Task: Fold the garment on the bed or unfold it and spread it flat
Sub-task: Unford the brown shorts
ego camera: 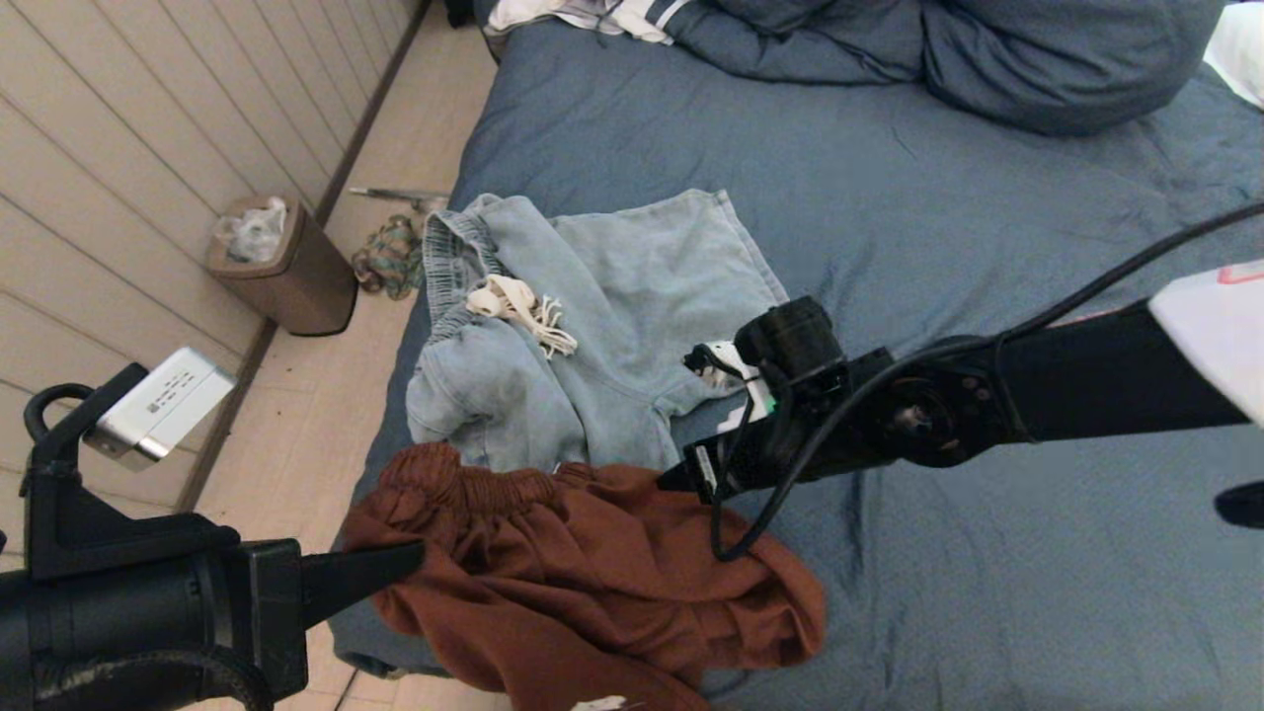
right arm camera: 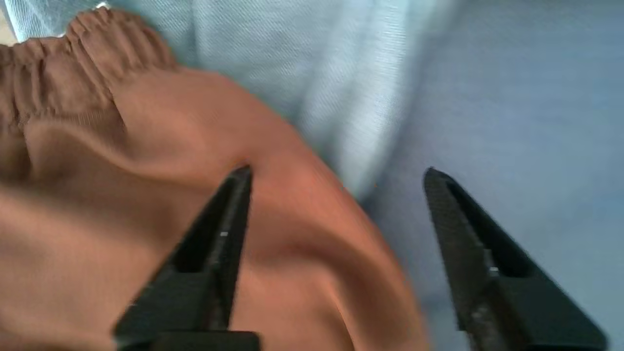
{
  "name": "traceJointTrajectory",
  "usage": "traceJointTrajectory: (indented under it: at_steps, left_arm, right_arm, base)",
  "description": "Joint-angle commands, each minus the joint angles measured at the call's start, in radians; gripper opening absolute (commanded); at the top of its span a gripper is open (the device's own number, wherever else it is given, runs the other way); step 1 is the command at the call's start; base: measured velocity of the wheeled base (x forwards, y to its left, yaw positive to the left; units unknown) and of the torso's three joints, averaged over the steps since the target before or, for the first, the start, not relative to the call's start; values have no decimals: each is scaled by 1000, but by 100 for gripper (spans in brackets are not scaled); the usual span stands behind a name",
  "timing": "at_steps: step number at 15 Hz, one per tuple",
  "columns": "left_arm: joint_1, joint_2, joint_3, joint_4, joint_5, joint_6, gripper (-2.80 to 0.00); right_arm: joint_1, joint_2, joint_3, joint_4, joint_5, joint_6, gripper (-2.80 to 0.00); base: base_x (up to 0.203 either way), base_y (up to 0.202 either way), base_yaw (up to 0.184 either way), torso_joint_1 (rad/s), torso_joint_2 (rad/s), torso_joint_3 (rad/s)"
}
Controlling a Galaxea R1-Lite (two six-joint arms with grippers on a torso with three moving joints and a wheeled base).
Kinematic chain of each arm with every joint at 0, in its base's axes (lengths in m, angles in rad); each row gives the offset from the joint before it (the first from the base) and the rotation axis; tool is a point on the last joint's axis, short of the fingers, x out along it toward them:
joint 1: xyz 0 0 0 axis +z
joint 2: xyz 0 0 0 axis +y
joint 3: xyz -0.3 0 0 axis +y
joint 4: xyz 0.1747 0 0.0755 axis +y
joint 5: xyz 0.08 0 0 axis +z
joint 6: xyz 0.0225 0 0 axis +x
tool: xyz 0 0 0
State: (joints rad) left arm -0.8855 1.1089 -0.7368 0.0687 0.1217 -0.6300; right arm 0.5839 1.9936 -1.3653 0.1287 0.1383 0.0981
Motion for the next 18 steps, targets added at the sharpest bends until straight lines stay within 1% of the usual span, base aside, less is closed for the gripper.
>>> traceJointTrajectory:
  at_steps: [1, 2, 5, 6, 13, 16, 18]
  left_arm:
    - [0, -7, 4, -1, 1, -2, -280]
    - [0, -7, 4, -2, 1, -2, -280]
    - [0, -1, 7, -7, 1, -4, -280]
    - [0, -1, 8, -7, 1, -4, -280]
    - [0, -14, -10, -10, 2, -5, -280]
    - [3, -29, -37, -8, 5, -5, -280]
    - [26, -35, -76, -2, 4, 0, -280]
  right_arm:
    - [47, 92, -42, 2, 1, 0, 0]
    - [63, 97, -40, 0, 1, 0, 0]
    - [67, 86, -24, 4, 3, 1, 0]
    - [75, 82, -11, 5, 3, 2, -280]
    - [86, -35, 54, 8, 6, 7, -280]
    - [91, -108, 68, 8, 6, 31, -280]
    - [89, -160, 69, 10, 6, 31, -280]
  base:
    - [0, 0, 0, 0, 0, 0]
    - [0, 0, 0, 0, 0, 0]
    - [0, 0, 0, 0, 0, 0]
    - [0, 0, 0, 0, 0, 0]
    - [0, 0, 0, 0, 0, 0]
    - [0, 0, 0, 0, 0, 0]
    - [0, 0, 0, 0, 0, 0]
